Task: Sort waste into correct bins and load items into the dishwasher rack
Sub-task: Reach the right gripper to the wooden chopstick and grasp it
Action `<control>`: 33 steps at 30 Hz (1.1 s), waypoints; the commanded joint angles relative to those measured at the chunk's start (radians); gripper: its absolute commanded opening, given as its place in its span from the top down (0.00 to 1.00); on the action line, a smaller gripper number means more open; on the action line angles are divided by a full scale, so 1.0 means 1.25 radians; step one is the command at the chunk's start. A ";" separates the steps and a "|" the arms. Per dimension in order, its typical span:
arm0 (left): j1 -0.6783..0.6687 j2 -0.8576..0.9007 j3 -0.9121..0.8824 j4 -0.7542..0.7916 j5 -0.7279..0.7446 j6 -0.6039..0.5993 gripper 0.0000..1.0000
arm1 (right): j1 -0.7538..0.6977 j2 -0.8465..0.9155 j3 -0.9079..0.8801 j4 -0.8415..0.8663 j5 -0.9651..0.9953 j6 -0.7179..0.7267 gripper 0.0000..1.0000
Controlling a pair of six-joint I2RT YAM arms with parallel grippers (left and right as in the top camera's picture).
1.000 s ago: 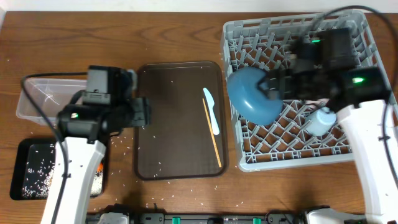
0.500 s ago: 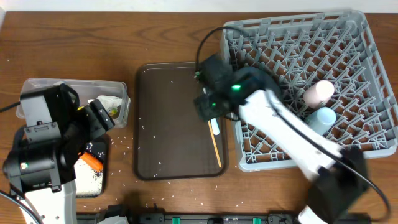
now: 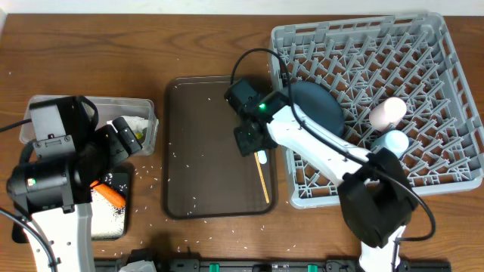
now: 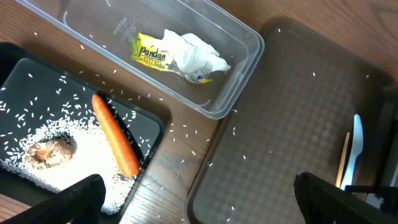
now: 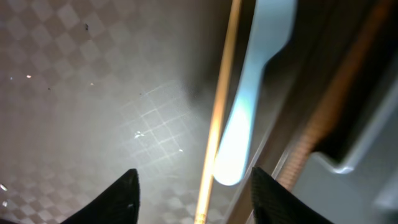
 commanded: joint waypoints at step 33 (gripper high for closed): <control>0.004 0.025 0.008 -0.001 -0.010 -0.001 0.02 | 0.039 0.045 -0.002 -0.073 -0.032 0.044 0.51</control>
